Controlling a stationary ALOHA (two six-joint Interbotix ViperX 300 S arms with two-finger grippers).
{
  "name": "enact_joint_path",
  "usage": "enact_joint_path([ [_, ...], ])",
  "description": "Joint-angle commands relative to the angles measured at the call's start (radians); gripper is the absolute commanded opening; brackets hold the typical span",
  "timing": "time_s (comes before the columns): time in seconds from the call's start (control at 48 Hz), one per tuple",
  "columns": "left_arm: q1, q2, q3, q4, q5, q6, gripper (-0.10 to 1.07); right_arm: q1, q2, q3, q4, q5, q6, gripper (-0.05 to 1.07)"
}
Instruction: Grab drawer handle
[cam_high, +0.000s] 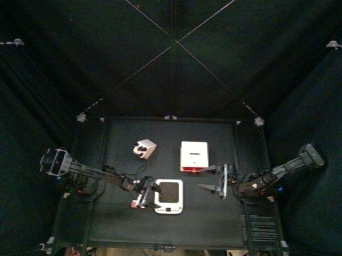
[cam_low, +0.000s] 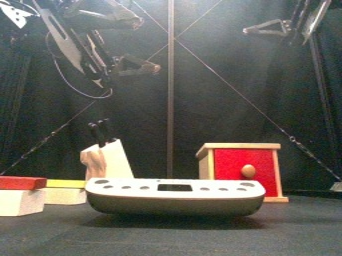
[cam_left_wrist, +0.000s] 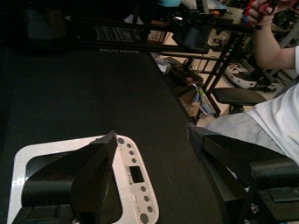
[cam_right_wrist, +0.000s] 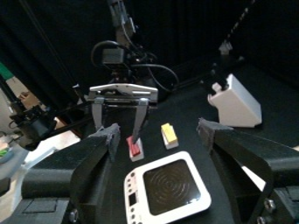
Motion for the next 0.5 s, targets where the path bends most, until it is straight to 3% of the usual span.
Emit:
enact_joint_path([
  [0.0,0.014,-0.002,-0.02,-0.005,-0.008,0.005,0.97,-0.02,0.012,0.002,0.13,0.003,0.002,1.01],
  [0.146,0.037,0.014,-0.035,-0.04,-0.008,0.008,0.97,-0.046,0.026,0.028,0.285,0.005,-0.008,1.01],
  [0.479,0.089,0.15,-0.152,-0.167,-0.006,0.061,0.97,-0.179,0.035,0.066,0.313,0.06,0.006,1.01],
])
